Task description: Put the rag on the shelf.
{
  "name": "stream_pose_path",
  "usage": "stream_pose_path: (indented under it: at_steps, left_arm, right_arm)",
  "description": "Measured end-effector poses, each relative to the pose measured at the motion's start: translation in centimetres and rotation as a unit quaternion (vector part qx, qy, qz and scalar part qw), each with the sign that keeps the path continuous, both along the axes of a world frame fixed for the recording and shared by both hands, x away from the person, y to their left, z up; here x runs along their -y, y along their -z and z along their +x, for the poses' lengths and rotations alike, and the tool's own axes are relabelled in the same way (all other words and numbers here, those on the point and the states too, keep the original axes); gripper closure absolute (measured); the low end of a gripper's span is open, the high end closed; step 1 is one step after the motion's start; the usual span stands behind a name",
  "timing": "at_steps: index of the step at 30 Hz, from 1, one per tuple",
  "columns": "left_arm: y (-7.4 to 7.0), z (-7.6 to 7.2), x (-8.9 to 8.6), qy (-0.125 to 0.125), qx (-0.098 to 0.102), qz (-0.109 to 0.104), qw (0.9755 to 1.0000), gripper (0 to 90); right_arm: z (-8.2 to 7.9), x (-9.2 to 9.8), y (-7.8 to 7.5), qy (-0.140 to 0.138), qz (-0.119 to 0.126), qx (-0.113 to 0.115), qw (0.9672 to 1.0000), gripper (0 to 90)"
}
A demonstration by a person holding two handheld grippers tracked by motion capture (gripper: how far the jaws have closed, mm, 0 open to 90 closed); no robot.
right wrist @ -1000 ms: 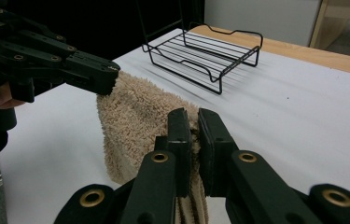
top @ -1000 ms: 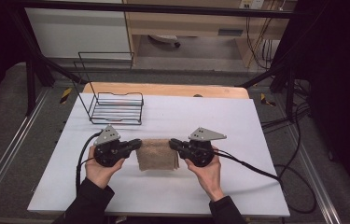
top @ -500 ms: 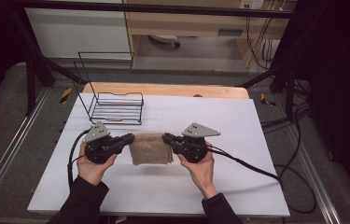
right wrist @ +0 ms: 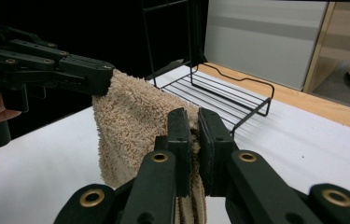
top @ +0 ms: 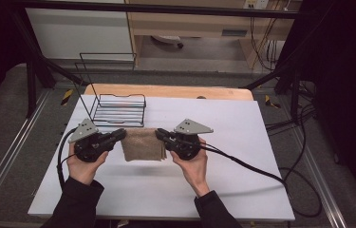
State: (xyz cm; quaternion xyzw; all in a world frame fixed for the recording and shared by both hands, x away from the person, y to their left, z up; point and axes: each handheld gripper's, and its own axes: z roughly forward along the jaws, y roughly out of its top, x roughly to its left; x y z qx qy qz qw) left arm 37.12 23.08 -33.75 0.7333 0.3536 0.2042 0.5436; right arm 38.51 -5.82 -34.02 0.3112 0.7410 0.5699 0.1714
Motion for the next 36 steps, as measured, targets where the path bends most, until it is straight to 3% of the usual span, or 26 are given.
stream_pose_path:
  at_steps: [12, 25, 36]
  left_arm:
    - [-1.8, 0.4, -2.6, -0.006, 0.022, -0.018, 0.9996, 86.1]
    - [-3.2, 0.9, -4.7, -0.016, 0.034, -0.027, 0.9989, 86.1]
    - [-4.8, 1.5, -6.2, -0.032, 0.054, -0.039, 0.9972, 86.1]
  right_arm:
    - [0.7, -2.1, -1.6, -0.007, 0.010, 0.022, 0.9997, 84.2]
    - [1.5, -4.4, -3.6, -0.009, 0.019, 0.046, 0.9987, 84.2]
    - [2.5, -6.2, -5.0, -0.007, 0.026, 0.065, 0.9975, 84.2]
